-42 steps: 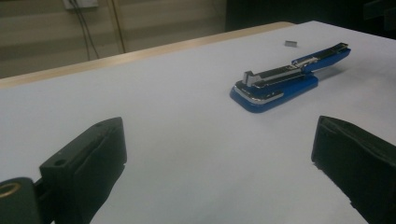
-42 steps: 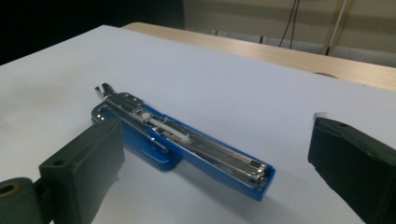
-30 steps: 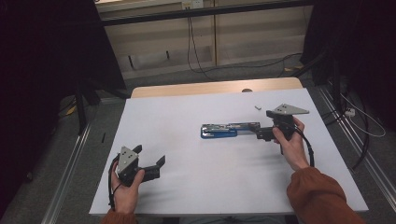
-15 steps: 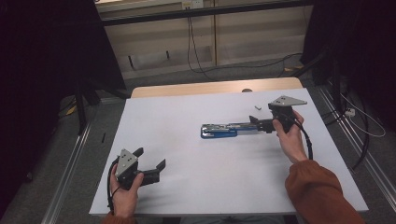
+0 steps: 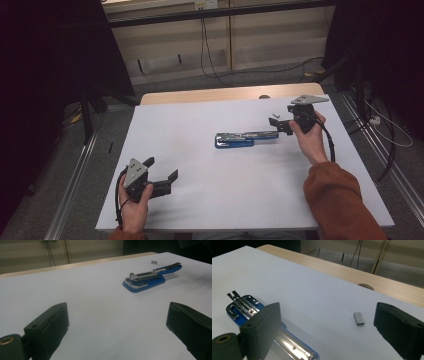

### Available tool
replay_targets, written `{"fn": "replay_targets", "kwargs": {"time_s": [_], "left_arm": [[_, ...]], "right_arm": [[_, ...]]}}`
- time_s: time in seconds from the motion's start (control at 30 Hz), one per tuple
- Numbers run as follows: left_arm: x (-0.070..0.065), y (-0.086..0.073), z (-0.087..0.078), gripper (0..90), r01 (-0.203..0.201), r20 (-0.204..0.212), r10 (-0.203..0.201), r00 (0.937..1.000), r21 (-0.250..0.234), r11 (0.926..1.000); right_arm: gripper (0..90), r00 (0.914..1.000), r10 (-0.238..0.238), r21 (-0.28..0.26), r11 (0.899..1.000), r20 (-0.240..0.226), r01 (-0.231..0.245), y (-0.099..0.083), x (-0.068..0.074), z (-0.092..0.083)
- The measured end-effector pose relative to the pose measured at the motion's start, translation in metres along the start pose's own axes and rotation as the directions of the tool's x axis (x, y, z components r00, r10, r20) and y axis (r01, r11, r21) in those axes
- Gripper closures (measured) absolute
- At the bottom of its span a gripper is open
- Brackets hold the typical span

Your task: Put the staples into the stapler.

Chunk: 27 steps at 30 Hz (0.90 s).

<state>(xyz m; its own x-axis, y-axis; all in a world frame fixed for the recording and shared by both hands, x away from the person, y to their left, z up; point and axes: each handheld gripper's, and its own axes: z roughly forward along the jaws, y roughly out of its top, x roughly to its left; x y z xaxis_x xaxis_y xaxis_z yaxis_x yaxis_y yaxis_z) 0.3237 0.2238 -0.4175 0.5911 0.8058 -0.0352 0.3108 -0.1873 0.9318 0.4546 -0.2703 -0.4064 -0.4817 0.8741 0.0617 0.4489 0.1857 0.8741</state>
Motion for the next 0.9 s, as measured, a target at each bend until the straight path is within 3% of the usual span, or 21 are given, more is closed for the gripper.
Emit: {"fn": "replay_targets", "kwargs": {"time_s": [0.3, 0.9], "left_arm": [[0.003, -0.001, 0.000, 4.6, 0.010, -0.005, -0.010, 0.9999, 0.008, 0.9999], [0.002, 0.000, 0.000, 3.3, 0.009, 0.014, -0.009, 0.9999, -0.002, 1.0000]], "right_arm": [[7.7, 0.9999, -0.017, 0.072, 0.997, -0.005, 0.017, 0.005, -0.012, 0.014], [15.5, 0.9992, -0.011, 0.133, 0.991, 0.037, 0.006, 0.013, -0.030, 0.026]]}}
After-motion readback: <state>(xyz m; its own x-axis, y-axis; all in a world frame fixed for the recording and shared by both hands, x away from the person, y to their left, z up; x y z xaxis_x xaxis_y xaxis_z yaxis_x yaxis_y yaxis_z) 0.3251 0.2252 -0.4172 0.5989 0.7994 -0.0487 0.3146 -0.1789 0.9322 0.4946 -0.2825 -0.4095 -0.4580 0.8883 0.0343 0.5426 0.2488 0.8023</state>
